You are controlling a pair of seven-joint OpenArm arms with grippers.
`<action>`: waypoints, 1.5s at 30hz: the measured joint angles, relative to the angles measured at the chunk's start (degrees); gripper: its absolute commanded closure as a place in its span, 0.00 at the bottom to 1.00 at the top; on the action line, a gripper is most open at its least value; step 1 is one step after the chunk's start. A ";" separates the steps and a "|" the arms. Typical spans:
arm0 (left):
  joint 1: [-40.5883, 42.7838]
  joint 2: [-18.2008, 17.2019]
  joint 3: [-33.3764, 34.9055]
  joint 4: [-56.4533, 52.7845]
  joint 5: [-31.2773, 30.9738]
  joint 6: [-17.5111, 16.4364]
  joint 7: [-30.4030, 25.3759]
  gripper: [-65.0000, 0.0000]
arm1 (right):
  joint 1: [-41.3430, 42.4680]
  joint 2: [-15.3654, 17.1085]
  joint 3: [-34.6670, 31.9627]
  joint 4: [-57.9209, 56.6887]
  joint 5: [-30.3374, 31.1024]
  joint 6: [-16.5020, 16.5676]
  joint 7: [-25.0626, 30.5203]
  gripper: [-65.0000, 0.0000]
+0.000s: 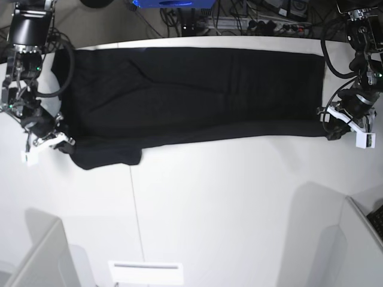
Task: Fold the T-shirt properly
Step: 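Lift the hem with both grippers and fold it over toward the collar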
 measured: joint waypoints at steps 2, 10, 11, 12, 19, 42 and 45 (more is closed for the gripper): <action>0.37 -0.24 -0.90 0.11 -0.02 0.00 -0.37 1.00 | -1.11 -0.48 1.25 1.42 -0.02 0.00 -1.66 1.00; 0.76 -0.22 -0.90 0.83 -0.20 0.00 -0.02 1.00 | -2.32 -2.56 6.21 4.98 0.02 0.00 -6.21 1.00; 0.92 -0.22 -0.90 0.98 -0.17 0.00 -0.02 1.00 | -2.78 -3.10 7.06 5.68 0.00 0.04 -7.26 1.00; 1.40 -0.22 -0.90 1.09 -0.15 0.00 -0.02 1.00 | -3.37 -3.54 7.87 6.36 0.00 0.04 -8.48 1.00; 2.27 -0.17 -1.40 2.51 -0.39 0.00 -0.07 1.00 | -4.50 -5.14 12.48 11.04 -0.09 0.04 -13.60 1.00; 8.68 -0.24 -3.34 6.10 -0.39 -0.20 -0.39 1.00 | -13.25 -9.18 19.58 19.45 -0.09 0.17 -18.75 1.00; 9.46 -0.20 -3.34 6.10 -0.35 -0.11 -0.13 1.00 | -13.70 -9.03 20.83 19.45 0.44 0.17 -19.82 1.00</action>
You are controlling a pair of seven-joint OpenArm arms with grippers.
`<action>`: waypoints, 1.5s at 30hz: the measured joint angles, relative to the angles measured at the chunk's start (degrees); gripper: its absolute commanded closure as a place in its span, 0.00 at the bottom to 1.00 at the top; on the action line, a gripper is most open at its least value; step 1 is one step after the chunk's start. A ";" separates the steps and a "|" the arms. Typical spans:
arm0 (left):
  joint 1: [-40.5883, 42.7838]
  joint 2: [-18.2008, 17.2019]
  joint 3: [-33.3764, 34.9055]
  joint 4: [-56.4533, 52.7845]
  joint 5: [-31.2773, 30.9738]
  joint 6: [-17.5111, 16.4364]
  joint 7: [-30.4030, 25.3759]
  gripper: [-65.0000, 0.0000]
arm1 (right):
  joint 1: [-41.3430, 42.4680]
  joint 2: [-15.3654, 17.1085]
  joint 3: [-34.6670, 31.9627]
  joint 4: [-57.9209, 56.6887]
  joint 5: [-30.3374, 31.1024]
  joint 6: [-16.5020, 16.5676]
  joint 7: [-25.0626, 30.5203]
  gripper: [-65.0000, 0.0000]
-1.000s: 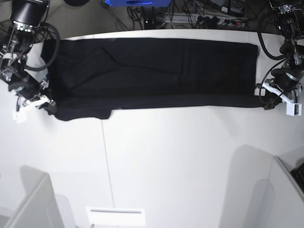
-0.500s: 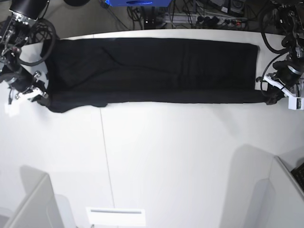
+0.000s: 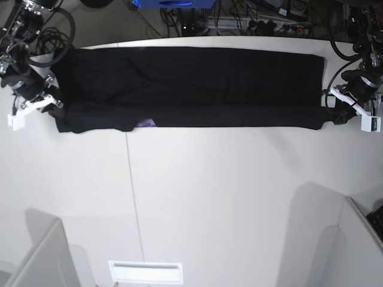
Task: Fold the T-shirt properly
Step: 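Lift the hem with both grippers and fold it over toward the collar, then open both grippers and release the folded strip's ends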
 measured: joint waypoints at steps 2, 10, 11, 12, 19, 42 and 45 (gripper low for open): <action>0.31 -0.04 0.00 0.00 -0.02 -0.04 0.07 1.00 | -0.72 -0.07 1.42 0.63 -0.28 0.00 -2.03 1.00; 2.47 -0.07 0.26 0.11 0.31 -0.07 -0.39 1.00 | -2.36 -1.44 4.52 4.87 -0.04 0.02 -4.96 1.00; 2.78 -0.07 0.26 0.11 0.42 -0.04 -0.28 1.00 | -2.86 -1.79 4.52 4.87 -0.35 0.02 -5.05 1.00; 3.19 -0.02 0.26 0.09 0.46 0.09 -0.22 1.00 | -3.30 -2.49 4.52 4.85 -0.42 0.02 -5.03 1.00; 3.30 -0.04 0.24 0.02 0.42 -0.07 -0.24 1.00 | -5.16 -5.07 4.63 4.83 -0.44 0.00 -5.33 1.00; 3.28 -0.04 0.20 -0.02 0.37 -0.07 -0.26 0.45 | -6.14 -6.25 4.63 4.83 -10.45 0.00 -5.03 0.63; 3.26 -0.04 0.20 -0.02 0.37 -0.04 -0.24 0.31 | -6.14 -6.21 4.63 4.83 -10.56 0.02 -2.40 0.63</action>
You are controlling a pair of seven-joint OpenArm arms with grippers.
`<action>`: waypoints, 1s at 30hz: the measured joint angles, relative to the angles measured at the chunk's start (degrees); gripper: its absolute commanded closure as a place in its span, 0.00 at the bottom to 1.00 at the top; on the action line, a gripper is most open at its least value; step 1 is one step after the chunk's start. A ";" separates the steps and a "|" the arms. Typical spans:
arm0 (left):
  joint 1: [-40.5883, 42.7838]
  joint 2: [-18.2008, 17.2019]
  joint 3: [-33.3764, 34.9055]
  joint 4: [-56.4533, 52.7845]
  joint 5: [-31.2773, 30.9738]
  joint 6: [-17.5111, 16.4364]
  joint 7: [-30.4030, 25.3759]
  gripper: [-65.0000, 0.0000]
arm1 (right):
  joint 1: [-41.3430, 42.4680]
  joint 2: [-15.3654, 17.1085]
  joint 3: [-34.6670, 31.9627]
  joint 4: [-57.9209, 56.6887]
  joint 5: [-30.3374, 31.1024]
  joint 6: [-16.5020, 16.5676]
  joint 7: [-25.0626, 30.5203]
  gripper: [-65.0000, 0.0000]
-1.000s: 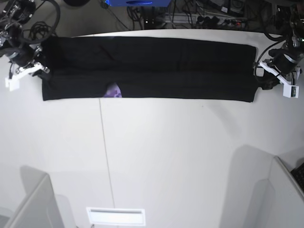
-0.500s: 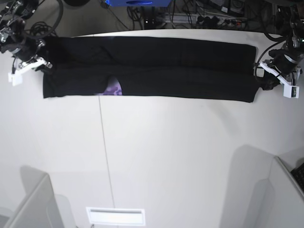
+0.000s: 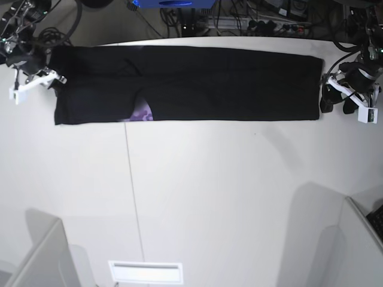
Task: Fold the T-shirt properly
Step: 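Open both grippers and release the folded strip's ends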
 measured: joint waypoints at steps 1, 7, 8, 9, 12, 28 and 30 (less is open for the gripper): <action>-0.15 0.02 0.00 0.02 -0.02 -0.02 0.00 0.29 | -0.20 0.02 0.00 0.00 0.02 -0.02 1.14 0.63; -0.96 2.54 0.02 0.11 -0.04 0.13 -0.24 0.55 | -1.29 0.81 -1.88 1.88 -0.20 0.02 6.88 0.83; -1.51 4.02 0.07 0.07 0.04 0.13 0.13 0.68 | -1.14 1.57 -3.17 1.86 -0.22 0.02 6.93 0.92; -1.92 5.22 0.22 -0.07 0.09 0.13 0.44 0.83 | -0.98 2.38 -4.94 1.68 0.09 0.02 7.87 1.00; -2.58 6.93 0.37 -0.17 0.17 0.13 0.28 1.00 | -0.50 3.26 -7.80 -0.07 0.09 0.15 11.02 1.00; -8.44 13.79 8.74 -9.88 14.73 0.15 -0.42 1.00 | 7.02 3.43 -12.13 -14.95 -10.84 0.46 12.15 1.00; -8.66 13.77 8.66 -9.86 16.35 0.15 -0.46 1.00 | 8.48 2.60 -12.92 -18.34 -12.33 0.44 12.44 1.00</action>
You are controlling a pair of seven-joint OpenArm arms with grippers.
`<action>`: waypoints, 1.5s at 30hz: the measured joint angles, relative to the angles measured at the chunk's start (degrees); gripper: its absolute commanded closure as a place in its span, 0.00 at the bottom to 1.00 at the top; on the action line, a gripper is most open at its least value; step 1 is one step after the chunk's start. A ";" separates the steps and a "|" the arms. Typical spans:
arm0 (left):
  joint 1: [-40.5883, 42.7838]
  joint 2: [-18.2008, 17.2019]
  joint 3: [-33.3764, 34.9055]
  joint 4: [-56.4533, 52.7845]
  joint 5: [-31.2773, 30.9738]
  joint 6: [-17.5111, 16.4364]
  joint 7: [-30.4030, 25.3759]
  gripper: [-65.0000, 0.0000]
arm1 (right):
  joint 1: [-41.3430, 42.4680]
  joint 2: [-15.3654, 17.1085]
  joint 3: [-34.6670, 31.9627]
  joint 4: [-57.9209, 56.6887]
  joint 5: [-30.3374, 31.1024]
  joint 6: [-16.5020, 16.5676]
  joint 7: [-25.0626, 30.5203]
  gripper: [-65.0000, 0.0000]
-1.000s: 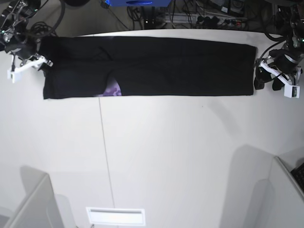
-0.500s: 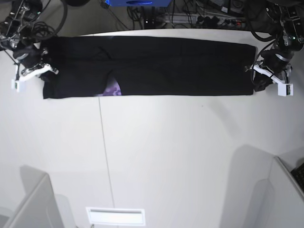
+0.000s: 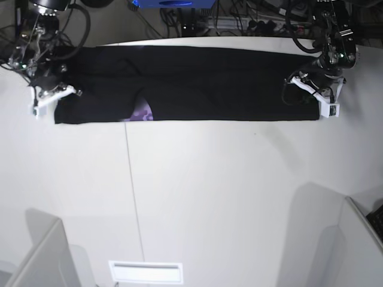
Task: Fold the T-shirt properly
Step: 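Open both grippers and release the folded strip's ends, then regrasp the strip's ends with both grippers and drag it away from the robot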
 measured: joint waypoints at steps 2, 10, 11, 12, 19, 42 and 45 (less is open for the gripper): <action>-0.90 0.02 0.00 -0.83 1.29 -0.02 -0.02 1.00 | 1.60 0.55 -0.13 -2.71 -0.48 0.26 1.64 1.00; -6.80 -0.39 -0.72 -10.32 1.29 -0.72 -1.53 1.00 | 6.62 1.38 -1.44 -9.18 -2.21 0.63 6.27 1.00; -7.80 -0.42 -0.74 -11.37 1.18 -0.81 -1.62 1.00 | 7.13 1.79 -2.45 -9.66 -2.54 0.63 6.71 1.00; -8.90 -0.42 -0.74 -12.24 1.29 -0.85 -1.73 1.00 | 7.98 1.88 -3.41 -10.10 -3.04 0.59 6.73 1.00; -16.22 -0.46 -0.33 -18.16 2.25 -0.44 -1.77 1.00 | 13.99 1.18 -7.34 -14.62 -2.93 0.42 7.17 1.00; -35.01 -4.42 -0.13 -34.56 11.82 0.00 -0.28 1.00 | 26.73 0.48 -11.10 -26.10 -2.95 -9.73 11.63 1.00; -34.93 -4.37 -0.11 -33.90 11.80 0.00 0.07 1.00 | 25.77 0.33 -11.10 -23.74 -3.67 -10.29 10.58 1.00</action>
